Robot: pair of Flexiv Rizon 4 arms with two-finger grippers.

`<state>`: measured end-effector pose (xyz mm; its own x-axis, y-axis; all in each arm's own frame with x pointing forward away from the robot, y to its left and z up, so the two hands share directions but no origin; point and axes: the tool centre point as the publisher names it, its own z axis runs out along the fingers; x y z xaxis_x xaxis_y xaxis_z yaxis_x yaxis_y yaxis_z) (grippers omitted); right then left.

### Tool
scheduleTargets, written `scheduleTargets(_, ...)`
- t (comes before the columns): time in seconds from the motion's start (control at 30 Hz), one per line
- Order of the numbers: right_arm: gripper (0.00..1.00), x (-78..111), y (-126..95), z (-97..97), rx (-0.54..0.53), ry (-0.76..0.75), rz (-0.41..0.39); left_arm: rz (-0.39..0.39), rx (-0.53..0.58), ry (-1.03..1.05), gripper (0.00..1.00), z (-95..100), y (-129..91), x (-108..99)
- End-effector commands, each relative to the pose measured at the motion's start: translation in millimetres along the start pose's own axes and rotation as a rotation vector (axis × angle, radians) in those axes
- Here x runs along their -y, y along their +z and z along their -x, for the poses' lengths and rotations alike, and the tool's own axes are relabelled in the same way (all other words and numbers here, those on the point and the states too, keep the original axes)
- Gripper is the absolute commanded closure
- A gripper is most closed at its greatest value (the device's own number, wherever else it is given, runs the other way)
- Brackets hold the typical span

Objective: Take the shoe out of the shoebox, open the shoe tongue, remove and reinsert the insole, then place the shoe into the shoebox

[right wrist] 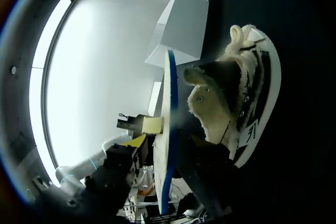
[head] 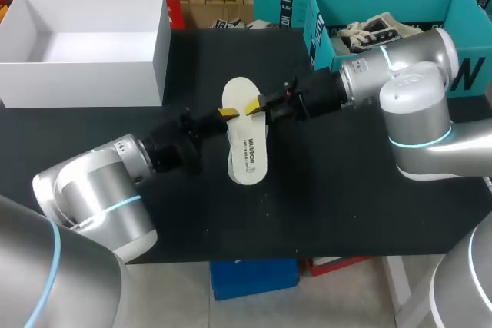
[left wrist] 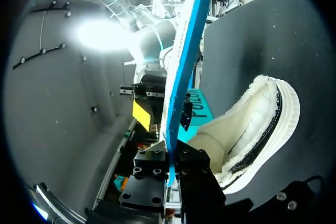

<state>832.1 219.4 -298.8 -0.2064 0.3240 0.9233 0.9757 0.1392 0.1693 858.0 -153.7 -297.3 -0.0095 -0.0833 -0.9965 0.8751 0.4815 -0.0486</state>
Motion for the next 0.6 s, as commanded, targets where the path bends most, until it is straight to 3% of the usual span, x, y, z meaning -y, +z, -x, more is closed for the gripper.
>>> scheduleTargets(0.03,0.0,10.1,-12,-5.2,0.076,0.023,0.011,-0.039,-0.086,-0.037,1.0,8.2,-16,1)
scheduleTargets(0.33,0.0,40.6,-38,-3.7,0.288,0.141,0.097,-0.076,-0.262,-0.07,1.0,3.5,-51,5)
scheduleTargets(0.6,0.0,76.8,-68,-20.4,0.475,0.216,0.274,-0.097,-0.342,-0.101,1.0,5.7,-73,11)
